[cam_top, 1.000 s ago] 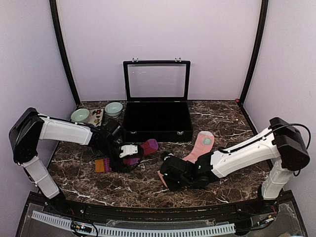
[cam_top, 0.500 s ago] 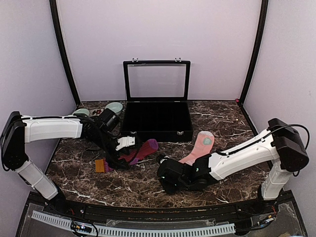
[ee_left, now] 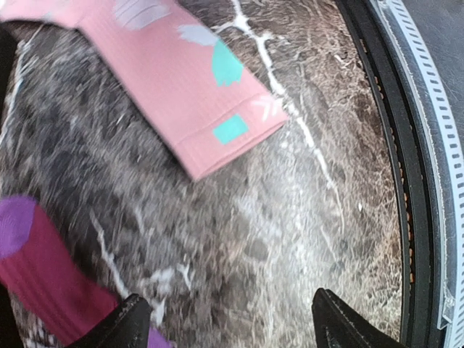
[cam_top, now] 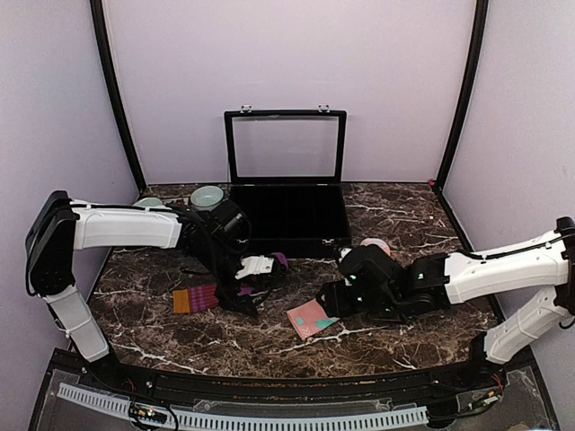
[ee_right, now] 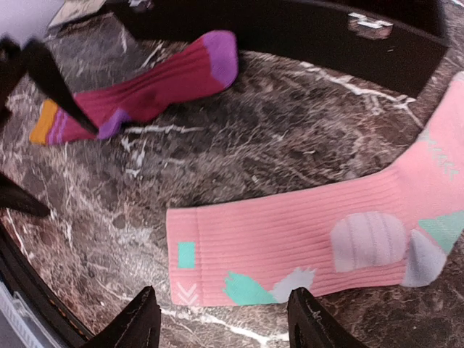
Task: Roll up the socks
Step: Move the sock to the center of the board.
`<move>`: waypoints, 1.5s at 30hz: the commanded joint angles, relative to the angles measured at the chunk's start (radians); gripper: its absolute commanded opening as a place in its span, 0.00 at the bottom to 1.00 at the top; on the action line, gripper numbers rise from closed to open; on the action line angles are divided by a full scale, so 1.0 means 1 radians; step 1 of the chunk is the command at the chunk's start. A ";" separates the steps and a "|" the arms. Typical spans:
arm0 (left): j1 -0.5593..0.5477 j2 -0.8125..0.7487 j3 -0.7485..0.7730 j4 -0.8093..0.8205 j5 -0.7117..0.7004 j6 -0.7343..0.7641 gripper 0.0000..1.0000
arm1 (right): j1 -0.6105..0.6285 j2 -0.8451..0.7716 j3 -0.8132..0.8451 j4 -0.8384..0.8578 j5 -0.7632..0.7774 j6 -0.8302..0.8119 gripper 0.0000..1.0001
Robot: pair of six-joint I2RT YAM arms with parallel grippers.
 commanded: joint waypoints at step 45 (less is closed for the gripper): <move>-0.176 0.239 0.212 0.019 0.033 0.186 0.69 | -0.597 0.148 0.029 0.000 -0.275 -0.203 0.57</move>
